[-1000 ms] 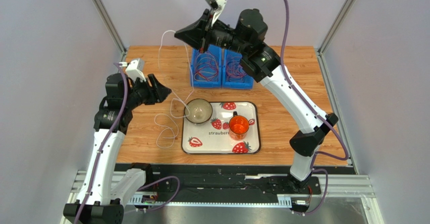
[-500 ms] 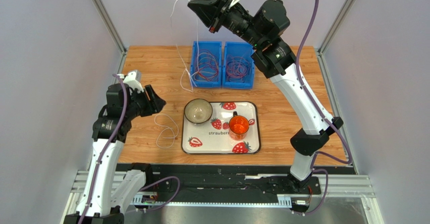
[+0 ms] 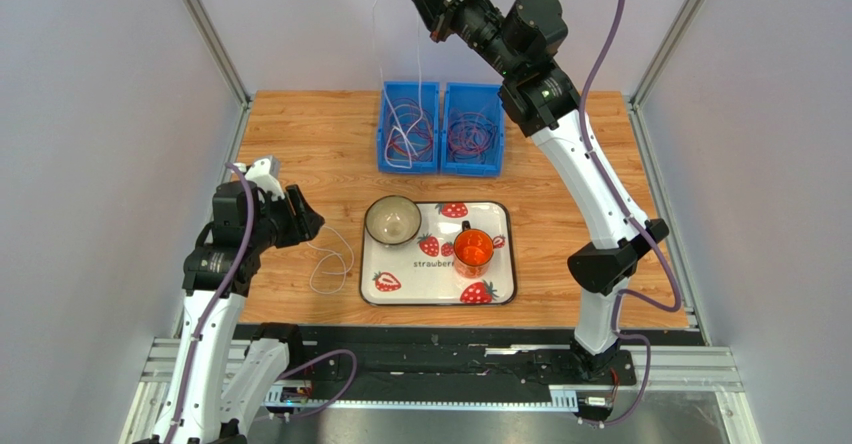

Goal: Untangle the cables
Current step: Place the cable in the bin.

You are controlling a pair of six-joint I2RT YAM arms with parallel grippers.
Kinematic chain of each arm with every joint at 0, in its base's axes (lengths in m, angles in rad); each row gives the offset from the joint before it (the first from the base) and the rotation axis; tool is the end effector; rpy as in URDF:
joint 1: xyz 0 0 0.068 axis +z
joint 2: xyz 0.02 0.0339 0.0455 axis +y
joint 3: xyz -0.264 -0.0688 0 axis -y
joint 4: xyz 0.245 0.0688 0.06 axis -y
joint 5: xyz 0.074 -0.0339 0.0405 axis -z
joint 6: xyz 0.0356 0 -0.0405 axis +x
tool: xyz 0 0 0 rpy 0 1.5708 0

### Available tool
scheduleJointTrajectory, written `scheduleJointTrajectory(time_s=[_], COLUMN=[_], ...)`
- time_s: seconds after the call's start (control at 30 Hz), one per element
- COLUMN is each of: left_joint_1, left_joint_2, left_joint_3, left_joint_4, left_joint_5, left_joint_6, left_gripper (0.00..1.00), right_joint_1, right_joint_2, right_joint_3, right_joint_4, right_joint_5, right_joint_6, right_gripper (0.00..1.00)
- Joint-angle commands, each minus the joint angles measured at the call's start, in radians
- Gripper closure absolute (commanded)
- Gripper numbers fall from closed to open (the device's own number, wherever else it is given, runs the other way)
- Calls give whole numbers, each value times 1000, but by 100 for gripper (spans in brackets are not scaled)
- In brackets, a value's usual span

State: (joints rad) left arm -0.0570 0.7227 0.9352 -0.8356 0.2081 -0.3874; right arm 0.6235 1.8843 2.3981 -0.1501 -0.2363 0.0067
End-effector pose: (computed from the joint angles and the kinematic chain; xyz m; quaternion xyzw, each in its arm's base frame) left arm 0.1366 -0.0152 0.3349 -0.0988 0.8808 -0.1902 0.4223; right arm 0.3092 0.2326 0.5759 -0.2635 0.5076 0.3170 0.7566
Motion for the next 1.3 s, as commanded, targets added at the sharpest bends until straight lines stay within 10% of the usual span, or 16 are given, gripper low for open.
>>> scheduleJointTrajectory(time_s=[0.0,0.4,1.27], left_joint_1=[0,0,0], left_joint_2=[-6,-17,15], left_joint_3=[-1,-10,-13], left_joint_4=[23,43,41], left_joint_5=[17,39,24], left_joint_6=[25,28,25], left_gripper=[41,22,22], right_joint_1=[-56,-179,-304], right_joint_2=[9,49,113], right_joint_3=[23,15,-88], right_joint_4=[69,142,221], right_joint_5=[51,94,92], right_joint_6=[-22,-22,-13], right_gripper=[100,100,100])
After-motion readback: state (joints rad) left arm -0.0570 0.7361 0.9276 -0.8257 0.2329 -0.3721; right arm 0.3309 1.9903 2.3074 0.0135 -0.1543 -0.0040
